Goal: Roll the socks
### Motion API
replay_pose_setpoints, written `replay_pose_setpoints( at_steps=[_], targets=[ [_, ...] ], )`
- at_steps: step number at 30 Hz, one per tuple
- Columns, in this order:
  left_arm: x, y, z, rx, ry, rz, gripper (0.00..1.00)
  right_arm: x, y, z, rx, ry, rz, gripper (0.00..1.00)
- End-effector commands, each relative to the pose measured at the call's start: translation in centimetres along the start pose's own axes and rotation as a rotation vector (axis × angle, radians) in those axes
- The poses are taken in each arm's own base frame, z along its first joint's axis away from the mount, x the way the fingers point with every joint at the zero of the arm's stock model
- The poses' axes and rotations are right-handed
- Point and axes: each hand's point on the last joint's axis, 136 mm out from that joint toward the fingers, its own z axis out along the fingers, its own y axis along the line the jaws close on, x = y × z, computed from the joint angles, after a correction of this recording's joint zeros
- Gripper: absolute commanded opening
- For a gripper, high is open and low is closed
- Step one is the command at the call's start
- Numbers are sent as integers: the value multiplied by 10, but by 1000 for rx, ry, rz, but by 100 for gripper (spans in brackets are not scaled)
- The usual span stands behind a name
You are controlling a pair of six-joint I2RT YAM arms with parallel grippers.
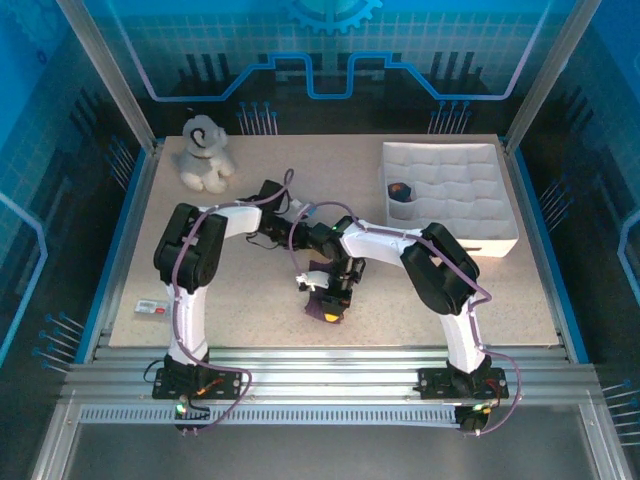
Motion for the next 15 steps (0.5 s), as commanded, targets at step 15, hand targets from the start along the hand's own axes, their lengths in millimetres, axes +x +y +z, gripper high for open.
replay_pose_setpoints(
  at_steps=[15],
  targets=[
    [3, -43, -115, -144, -319, 349, 29, 73, -54, 28, 141, 249, 176, 0]
  ],
)
